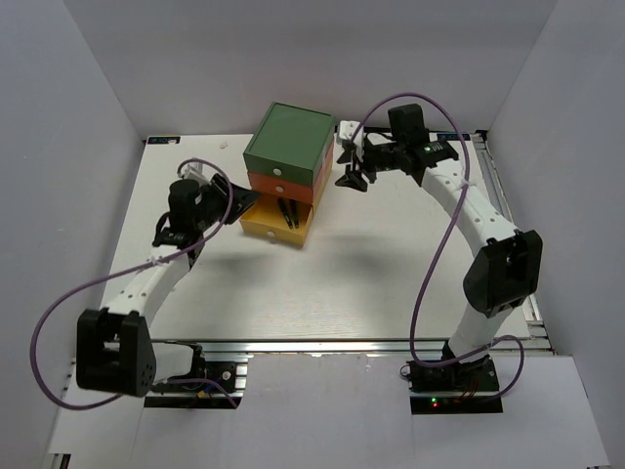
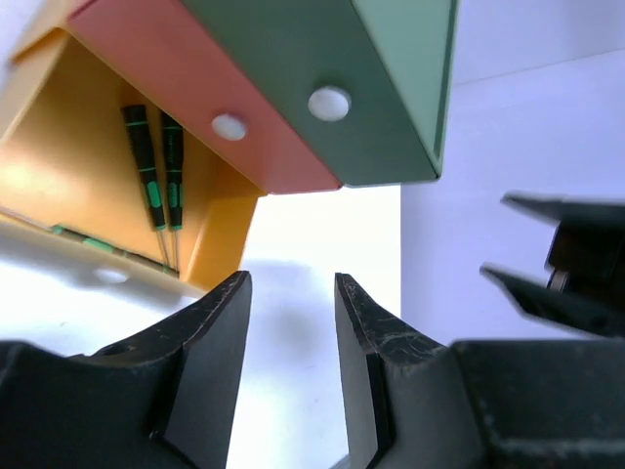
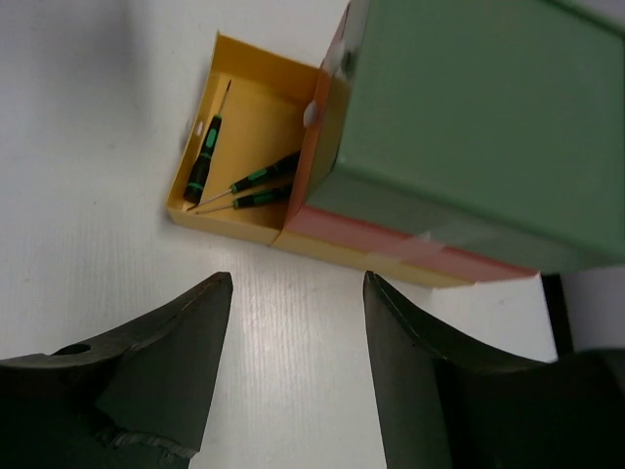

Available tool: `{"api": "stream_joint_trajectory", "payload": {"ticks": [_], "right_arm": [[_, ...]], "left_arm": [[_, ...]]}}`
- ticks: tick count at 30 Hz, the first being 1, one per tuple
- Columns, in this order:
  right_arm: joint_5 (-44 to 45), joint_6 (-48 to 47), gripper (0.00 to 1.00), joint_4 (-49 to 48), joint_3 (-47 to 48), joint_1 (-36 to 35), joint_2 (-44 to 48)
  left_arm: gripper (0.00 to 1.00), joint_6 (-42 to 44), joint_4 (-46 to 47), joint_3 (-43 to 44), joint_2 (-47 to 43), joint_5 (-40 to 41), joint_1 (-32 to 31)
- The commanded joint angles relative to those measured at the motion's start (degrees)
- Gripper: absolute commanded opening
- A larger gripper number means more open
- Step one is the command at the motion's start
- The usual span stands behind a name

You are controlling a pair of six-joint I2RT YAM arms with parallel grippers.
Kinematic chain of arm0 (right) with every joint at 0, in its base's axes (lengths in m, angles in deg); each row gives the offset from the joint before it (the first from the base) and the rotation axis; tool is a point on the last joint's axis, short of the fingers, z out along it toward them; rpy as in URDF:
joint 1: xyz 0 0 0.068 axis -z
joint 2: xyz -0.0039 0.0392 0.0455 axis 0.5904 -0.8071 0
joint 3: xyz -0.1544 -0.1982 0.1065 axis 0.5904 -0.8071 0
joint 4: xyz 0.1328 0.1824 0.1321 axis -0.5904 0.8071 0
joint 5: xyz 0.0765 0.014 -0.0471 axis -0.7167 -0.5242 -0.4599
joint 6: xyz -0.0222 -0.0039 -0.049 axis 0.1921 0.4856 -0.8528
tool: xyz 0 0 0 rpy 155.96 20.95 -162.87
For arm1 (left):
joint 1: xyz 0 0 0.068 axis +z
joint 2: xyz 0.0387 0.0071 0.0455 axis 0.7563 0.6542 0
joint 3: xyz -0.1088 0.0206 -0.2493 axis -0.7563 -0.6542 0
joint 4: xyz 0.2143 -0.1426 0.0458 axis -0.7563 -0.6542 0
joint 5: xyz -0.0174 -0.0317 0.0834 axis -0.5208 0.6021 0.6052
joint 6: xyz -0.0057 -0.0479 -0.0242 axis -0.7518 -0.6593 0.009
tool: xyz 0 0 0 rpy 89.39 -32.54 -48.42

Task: Sort the tools into containers

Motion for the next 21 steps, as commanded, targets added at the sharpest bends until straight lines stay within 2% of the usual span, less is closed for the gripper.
{"api": "stream_joint_trajectory", "payload": {"ticks": [1, 6, 12, 17, 21], "right_arm": [[-1.3, -2.3, 0.63, 1.0, 6.7, -2.1, -2.6], [0.8, 1.7, 0.64, -0.1, 16.6, -5.3, -7.8], [5.3, 11.2, 0.65, -5.7, 21.6, -7.6, -11.8], [11.0, 14.7, 0.64, -10.1, 22.9, -8.9, -14.1], [11.6, 15.6, 0.64, -10.8, 23.9, -9.0, -15.9]], "left_arm": [[0.50, 2.4, 0.6, -7.1, -6.4, -0.9, 1.4], [0.50, 1.0, -0.1, -15.6, -14.1, -1.2, 2.7], [0.50, -2.2, 1.3, -24.0, -20.3, -1.7, 2.9], [0.50, -4.2, 4.1, -27.8, -18.8, -3.8, 3.0], [0.49, -5.2, 7.3, -29.1, -15.8, -4.8, 3.0]]}}
